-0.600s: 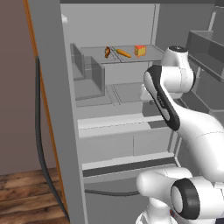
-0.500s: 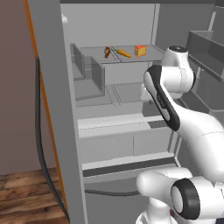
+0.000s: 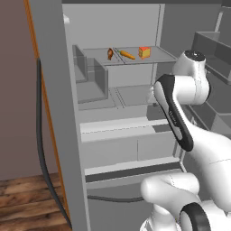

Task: Take the cheese, chicken drumstick, and carrot from the fridge and place them on the plate on the dining counter to create an appetizer plate.

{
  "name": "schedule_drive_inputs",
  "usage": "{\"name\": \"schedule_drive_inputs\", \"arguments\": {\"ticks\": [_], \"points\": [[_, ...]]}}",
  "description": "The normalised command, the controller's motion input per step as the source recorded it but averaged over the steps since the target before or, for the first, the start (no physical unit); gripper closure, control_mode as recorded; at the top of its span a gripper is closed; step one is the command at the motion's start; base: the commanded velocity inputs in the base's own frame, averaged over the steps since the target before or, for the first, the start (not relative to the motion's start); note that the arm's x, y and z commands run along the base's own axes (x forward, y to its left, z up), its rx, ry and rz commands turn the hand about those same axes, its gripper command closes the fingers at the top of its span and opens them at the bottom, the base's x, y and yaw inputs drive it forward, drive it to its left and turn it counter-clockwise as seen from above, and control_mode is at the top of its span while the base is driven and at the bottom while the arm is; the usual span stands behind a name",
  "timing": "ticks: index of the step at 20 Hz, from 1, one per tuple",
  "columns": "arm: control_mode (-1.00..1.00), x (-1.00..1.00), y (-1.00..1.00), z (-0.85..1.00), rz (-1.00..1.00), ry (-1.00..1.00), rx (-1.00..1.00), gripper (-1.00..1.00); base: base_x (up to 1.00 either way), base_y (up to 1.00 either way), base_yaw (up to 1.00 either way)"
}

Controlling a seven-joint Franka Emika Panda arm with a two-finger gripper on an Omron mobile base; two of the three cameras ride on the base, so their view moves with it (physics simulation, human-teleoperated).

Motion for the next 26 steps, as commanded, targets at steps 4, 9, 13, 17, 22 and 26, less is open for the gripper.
{"name": "schedule_drive_inputs", "arguments": {"ticks": [4, 9, 13, 17, 22, 26], "points": [[-1.0, -0.13, 0.02, 0.21, 0.0, -0.26, 0.0, -1.0, 0.0, 0.0, 0.0], [-1.0, -0.11, 0.0, 0.33, 0.0, -0.25, 0.0, -1.0, 0.0, 0.0, 0.0], [-1.0, -0.01, 0.05, 0.35, 0.01, -0.13, -0.04, -1.0, 0.0, 0.0, 0.0], [-1.0, 0.0, 0.26, 0.38, 0.03, -0.08, -0.05, -1.0, 0.0, 0.0, 0.0], [-1.0, 0.0, 0.16, 0.37, 0.0, -0.09, -0.04, -1.0, 0.0, 0.0, 0.0], [-1.0, 0.0, 0.0, 0.24, 0.0, -0.03, -0.03, -1.0, 0.0, 0.0, 0.0]]}}
